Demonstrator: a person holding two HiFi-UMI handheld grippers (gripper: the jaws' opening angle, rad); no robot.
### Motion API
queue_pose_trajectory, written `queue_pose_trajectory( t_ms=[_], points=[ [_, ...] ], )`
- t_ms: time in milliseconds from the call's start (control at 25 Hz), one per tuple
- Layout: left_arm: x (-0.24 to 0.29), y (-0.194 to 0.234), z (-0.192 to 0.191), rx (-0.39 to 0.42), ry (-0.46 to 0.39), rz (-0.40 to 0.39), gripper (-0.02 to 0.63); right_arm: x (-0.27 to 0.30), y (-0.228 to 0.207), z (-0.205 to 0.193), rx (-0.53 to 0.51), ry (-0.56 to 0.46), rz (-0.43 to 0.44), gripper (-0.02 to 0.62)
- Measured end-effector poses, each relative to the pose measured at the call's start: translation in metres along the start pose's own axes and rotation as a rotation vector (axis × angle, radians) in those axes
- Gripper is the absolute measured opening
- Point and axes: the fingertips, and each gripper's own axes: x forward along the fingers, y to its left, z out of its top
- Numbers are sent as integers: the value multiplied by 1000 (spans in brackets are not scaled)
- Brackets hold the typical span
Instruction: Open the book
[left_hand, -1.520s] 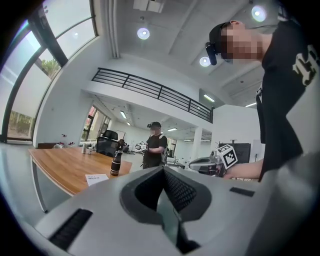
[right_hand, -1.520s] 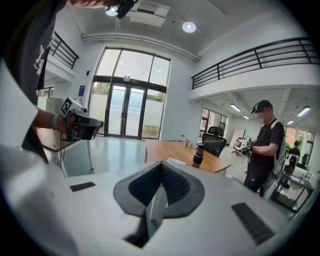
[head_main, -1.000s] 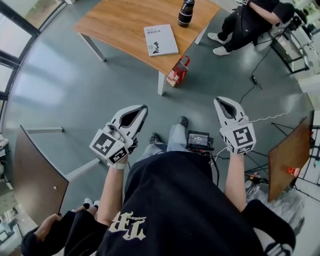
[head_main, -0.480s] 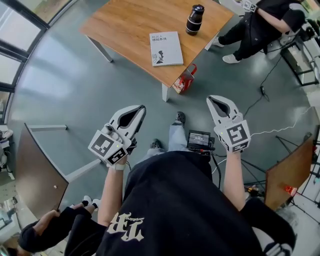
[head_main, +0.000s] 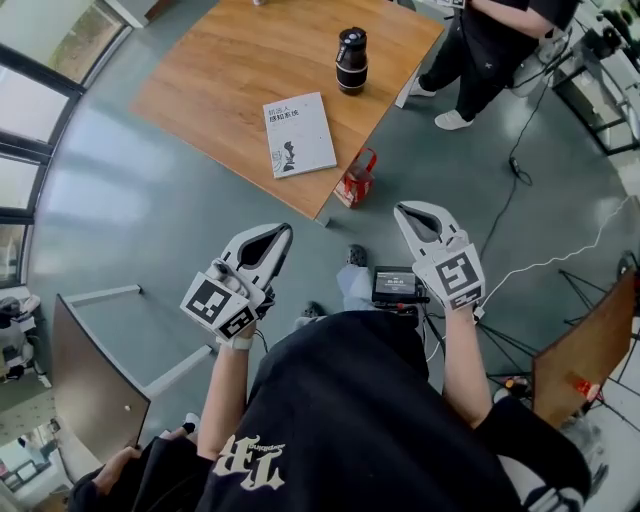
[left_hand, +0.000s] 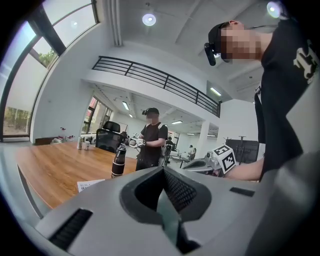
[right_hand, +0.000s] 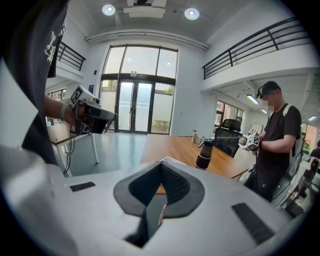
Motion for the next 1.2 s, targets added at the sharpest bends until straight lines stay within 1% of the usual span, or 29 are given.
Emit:
queue_pose_trajectory(
  t_ms=[240,560,680,840,960,1040,1200],
  points=[
    [47,7,3,-16,21,22,6,13,-39,-10,15,4,47,-11],
    [79,13,2,-25,35,91,6,28,-66,-14,-33,10,148,-11],
    [82,11,1,-23,37,114,6,30,-70,-13,-61,4,177,-11],
    [83,15,-3,-25,44,131,6,30,-66,-8,-63,-8,200,-11],
    [88,19,-5,-44,18,150,6,30,-66,-7,-100,6,229,-11],
    [90,21,-8,-50,3,149,6,32,-65,-9,-120,20,241,-11],
    [90,26,-17,-66,-9,145,6,31,-65,-12,-134,36,238,-11]
  ],
)
